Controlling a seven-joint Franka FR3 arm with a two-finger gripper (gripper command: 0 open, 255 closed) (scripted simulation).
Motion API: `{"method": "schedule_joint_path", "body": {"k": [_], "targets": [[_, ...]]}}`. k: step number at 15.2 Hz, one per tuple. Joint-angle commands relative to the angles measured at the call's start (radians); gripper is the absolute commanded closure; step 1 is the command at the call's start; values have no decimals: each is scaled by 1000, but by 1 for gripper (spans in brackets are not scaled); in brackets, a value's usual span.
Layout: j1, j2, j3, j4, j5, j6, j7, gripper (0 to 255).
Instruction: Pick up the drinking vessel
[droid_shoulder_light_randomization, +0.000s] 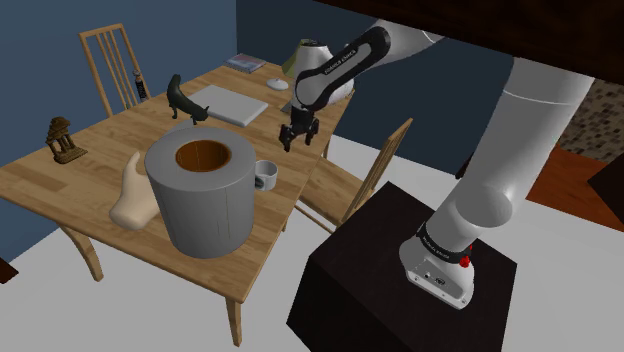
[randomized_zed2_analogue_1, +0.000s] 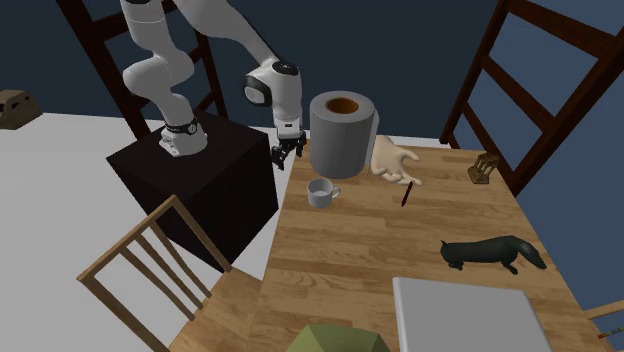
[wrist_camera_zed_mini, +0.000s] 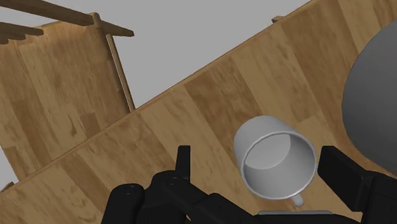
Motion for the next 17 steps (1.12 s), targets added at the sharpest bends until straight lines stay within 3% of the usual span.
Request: {"method": "schedule_joint_path", "body": {"k": [1, 10, 17], "targets": [[1, 78, 1, 44, 5, 32, 4, 0], [2, 437, 5, 335, 29, 94, 9, 0], [5, 527, 2, 378, 28, 140, 8, 0]]}}
